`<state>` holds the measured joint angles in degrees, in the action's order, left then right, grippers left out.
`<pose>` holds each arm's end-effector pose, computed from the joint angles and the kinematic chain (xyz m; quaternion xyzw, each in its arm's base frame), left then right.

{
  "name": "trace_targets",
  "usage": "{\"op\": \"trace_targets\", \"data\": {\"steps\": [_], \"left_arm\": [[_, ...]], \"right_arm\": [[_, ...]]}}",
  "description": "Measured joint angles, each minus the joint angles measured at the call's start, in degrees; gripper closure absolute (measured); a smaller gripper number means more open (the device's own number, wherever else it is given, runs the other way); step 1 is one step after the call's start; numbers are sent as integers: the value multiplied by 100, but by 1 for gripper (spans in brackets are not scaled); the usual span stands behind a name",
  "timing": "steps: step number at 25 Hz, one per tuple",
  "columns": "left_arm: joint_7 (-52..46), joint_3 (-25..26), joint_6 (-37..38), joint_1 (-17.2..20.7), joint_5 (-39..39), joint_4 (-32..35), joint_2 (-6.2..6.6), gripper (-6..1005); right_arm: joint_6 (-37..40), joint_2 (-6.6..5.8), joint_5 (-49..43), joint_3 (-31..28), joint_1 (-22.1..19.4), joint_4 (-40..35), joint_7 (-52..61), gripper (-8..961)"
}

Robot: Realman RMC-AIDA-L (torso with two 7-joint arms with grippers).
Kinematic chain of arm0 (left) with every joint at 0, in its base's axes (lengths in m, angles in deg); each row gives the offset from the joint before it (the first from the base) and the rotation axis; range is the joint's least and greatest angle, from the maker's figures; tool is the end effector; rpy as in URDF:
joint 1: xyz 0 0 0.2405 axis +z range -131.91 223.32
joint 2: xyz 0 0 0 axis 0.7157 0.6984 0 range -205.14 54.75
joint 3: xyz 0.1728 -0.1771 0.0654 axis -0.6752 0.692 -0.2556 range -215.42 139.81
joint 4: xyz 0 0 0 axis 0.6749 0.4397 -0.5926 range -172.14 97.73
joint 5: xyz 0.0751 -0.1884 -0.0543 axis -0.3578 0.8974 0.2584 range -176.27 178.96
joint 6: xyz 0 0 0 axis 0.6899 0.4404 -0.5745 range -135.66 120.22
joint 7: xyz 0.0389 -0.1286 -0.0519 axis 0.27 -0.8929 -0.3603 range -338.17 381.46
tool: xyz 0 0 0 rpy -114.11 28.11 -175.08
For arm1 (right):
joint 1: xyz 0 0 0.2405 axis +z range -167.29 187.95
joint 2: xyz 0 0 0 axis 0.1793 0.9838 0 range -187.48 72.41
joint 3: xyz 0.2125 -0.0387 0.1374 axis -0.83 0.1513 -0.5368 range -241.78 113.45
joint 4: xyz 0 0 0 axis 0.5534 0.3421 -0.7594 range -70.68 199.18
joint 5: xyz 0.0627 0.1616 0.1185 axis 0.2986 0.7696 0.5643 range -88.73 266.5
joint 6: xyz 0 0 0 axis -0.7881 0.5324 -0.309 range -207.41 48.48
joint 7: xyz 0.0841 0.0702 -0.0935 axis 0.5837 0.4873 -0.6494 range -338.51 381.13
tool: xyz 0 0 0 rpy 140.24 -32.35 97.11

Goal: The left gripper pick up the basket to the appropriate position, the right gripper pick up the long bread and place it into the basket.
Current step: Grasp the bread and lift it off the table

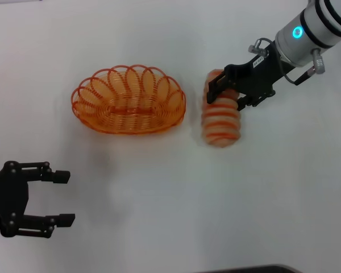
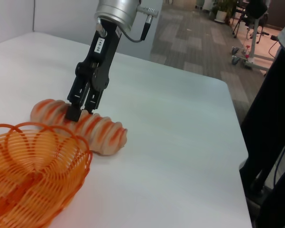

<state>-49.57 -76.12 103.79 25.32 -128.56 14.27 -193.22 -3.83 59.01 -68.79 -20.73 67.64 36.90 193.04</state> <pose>-0.3012 0.2439 0.0345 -0.9801 -0.1369 -0.1431 0.0098 0.2173 0.4077 -0.0317 -0.6792 0.7174 -0.0710 0.1381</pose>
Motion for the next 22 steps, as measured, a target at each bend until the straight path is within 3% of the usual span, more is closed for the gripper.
{"op": "trace_targets", "data": {"steps": [10, 15, 22], "left_arm": [[3, 0, 17, 87, -1, 13, -53, 203], [3, 19, 26, 105, 0, 12, -54, 202], [3, 36, 28, 105, 3, 21, -54, 201]], "right_arm": [[-77, 43, 0, 6, 0, 167, -94, 290], [-22, 59, 46, -22, -107, 108, -344, 445], [142, 57, 162, -9, -396, -308, -521, 516]]}}
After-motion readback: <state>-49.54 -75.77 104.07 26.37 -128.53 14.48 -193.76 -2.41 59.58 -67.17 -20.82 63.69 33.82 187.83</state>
